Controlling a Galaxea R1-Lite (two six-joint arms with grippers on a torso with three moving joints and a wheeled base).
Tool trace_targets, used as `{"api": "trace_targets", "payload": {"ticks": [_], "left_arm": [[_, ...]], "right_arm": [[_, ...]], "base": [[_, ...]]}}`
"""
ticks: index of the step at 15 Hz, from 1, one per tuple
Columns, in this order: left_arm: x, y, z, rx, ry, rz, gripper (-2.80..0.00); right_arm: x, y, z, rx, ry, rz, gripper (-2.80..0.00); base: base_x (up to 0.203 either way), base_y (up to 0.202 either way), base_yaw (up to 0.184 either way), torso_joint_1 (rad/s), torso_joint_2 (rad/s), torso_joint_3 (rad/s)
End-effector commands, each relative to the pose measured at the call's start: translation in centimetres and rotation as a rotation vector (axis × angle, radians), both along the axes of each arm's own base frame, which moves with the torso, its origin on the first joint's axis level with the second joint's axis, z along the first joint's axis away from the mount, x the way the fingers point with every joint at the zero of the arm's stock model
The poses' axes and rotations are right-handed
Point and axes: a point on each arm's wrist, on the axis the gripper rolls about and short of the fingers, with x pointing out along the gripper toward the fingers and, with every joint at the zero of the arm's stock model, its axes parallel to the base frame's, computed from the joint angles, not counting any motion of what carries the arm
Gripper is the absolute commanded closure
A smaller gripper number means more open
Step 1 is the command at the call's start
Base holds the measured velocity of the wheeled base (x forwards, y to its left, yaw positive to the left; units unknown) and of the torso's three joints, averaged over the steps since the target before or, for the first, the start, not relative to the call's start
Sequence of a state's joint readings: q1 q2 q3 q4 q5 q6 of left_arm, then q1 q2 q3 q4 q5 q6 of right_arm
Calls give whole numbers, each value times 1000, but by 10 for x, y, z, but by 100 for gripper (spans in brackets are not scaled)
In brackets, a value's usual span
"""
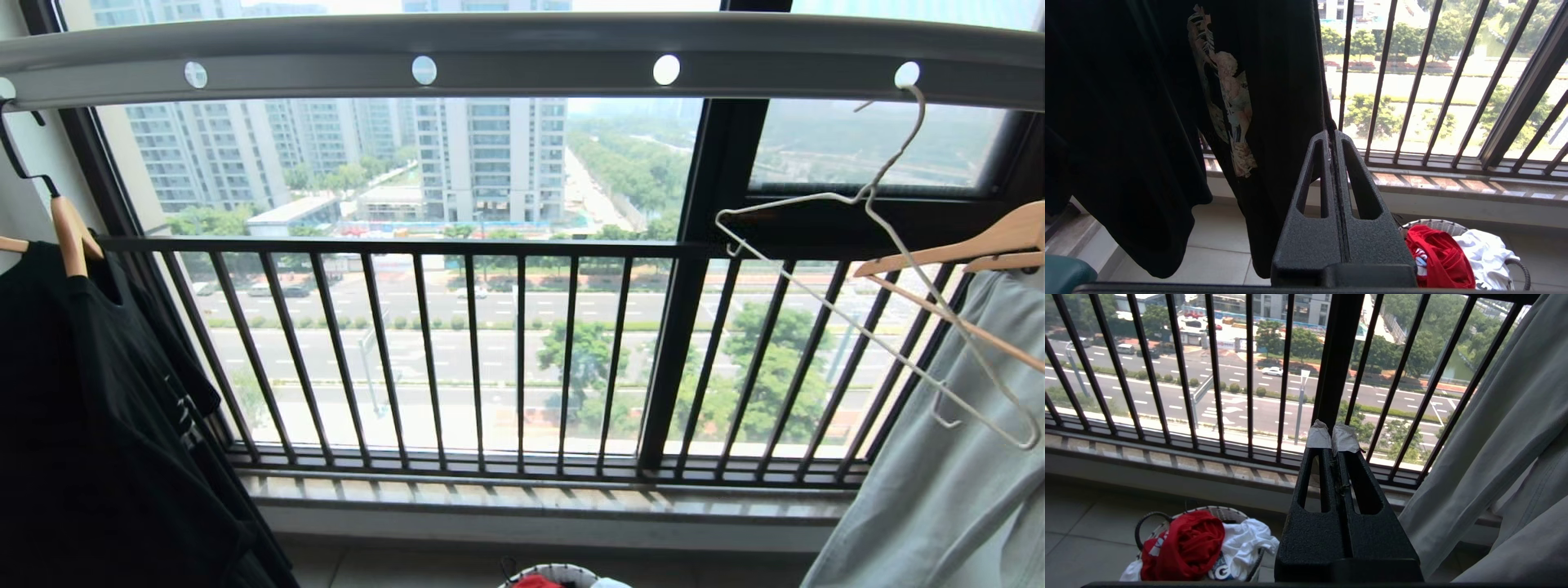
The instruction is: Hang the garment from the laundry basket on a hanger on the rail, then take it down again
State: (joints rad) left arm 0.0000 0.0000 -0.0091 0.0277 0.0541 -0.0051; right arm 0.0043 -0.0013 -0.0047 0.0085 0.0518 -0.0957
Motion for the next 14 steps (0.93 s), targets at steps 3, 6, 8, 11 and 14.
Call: {"api": "trace_targets", "payload": {"ticks": [3,6,8,11,14], "left_arm": [[0,0,-1,-32,4,2,0],[0,0,-1,-48,3,2,0],[0,0,-1,-48,3,2,0],[0,0,0,-48,2,2,0],[0,0,0,-48,2,2,0]], "right_arm": [[0,0,-1,5,7,-1,0],[0,0,-1,8,7,-1,0],[1,0,-2,34,9,-4,0],[0,0,-1,38,7,-9,0],[0,0,-1,39,7,-9,0]], "base": [[0,0,0,0,0,0],[0,0,0,0,0,0],[0,0,0,0,0,0],[0,0,0,0,0,0],[0,0,0,0,0,0]]}}
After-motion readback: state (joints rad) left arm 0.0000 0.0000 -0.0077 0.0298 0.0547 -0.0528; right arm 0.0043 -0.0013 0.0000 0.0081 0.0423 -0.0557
